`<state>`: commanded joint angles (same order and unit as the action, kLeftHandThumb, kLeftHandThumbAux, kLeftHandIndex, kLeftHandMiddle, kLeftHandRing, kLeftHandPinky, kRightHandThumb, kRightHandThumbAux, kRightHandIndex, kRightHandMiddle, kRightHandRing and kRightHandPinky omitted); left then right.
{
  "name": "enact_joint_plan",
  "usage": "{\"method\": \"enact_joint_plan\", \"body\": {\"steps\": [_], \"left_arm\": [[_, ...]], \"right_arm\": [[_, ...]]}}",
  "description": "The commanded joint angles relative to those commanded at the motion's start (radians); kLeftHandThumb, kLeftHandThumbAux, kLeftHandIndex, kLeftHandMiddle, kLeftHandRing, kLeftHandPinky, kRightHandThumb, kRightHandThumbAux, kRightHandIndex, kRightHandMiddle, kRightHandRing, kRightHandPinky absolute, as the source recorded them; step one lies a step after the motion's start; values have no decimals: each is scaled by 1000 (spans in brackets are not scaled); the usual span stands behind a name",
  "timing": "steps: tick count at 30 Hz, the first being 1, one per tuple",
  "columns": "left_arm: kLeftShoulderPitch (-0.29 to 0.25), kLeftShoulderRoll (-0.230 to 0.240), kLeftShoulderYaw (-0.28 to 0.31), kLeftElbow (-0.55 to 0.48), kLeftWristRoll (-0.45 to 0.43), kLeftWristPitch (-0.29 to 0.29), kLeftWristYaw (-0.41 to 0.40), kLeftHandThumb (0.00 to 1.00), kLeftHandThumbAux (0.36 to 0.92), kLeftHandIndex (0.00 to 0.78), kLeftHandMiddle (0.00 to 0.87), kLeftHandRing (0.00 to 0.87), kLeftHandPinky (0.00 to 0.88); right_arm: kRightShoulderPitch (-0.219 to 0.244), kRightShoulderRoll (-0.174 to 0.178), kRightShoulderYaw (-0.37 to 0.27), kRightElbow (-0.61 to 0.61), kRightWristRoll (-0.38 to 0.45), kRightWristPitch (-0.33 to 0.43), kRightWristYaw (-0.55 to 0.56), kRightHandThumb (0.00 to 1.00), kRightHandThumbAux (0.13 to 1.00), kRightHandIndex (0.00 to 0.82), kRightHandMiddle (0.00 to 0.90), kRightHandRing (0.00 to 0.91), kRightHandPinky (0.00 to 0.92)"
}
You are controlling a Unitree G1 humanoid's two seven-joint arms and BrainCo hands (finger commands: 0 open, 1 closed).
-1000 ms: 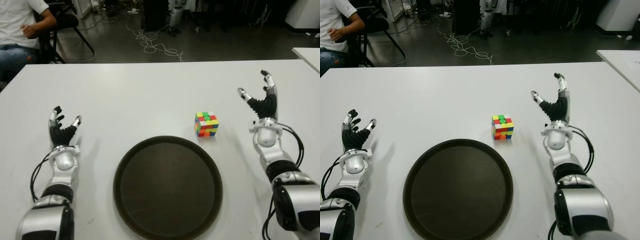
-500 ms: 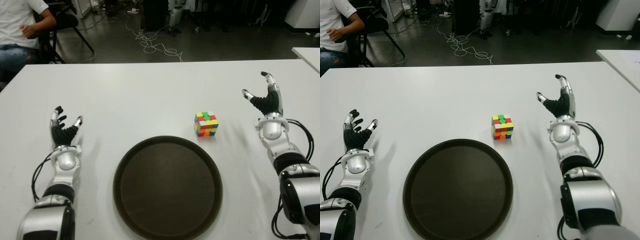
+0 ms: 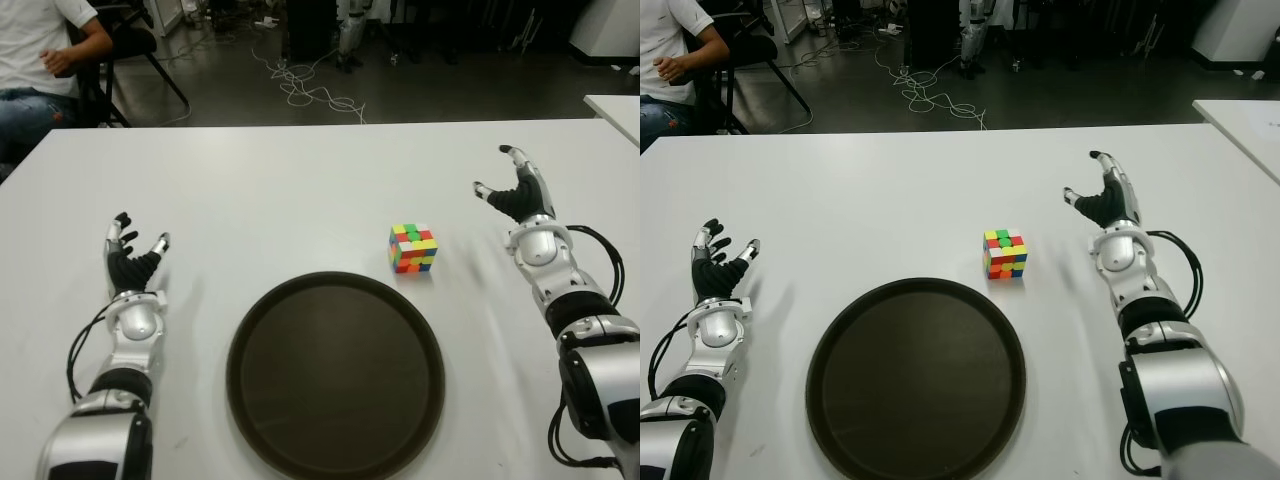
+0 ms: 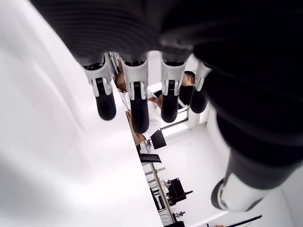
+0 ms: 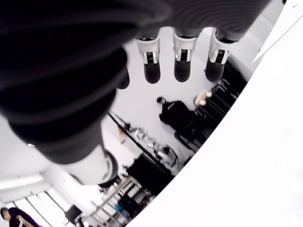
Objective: Pick up the Rubik's Cube and put it in the plate
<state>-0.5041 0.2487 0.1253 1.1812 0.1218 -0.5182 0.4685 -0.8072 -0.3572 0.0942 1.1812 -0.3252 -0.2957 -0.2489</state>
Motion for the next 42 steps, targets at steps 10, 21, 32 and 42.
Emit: {"method": "enact_joint_plan", "body": {"steps": [10,21,32,42], "left_arm": [[4,-5,-1,-9,4,5,0,296,745,99,150,160,182],[7,-8,-3,-13,9,-3,7,303,741,105,152,168,199],[6,-13,4,-12,-1,-7,4,291,726,103,156,169,194],[4,-16,6,-13,-2,-8,4,340,721,112,163,188,244]], "right_arm": [[-34,-2,19,1,-9,-6,42,366,757,0,28,16,16],[-93,-2,82,26,-68,18,35,252,720,0,35,24,19],[-121,0,119,34,-104,22,43,233,722,3,48,33,30],[-140,-21,124,-4,-104,19,70,224,706,0,41,31,35]]}}
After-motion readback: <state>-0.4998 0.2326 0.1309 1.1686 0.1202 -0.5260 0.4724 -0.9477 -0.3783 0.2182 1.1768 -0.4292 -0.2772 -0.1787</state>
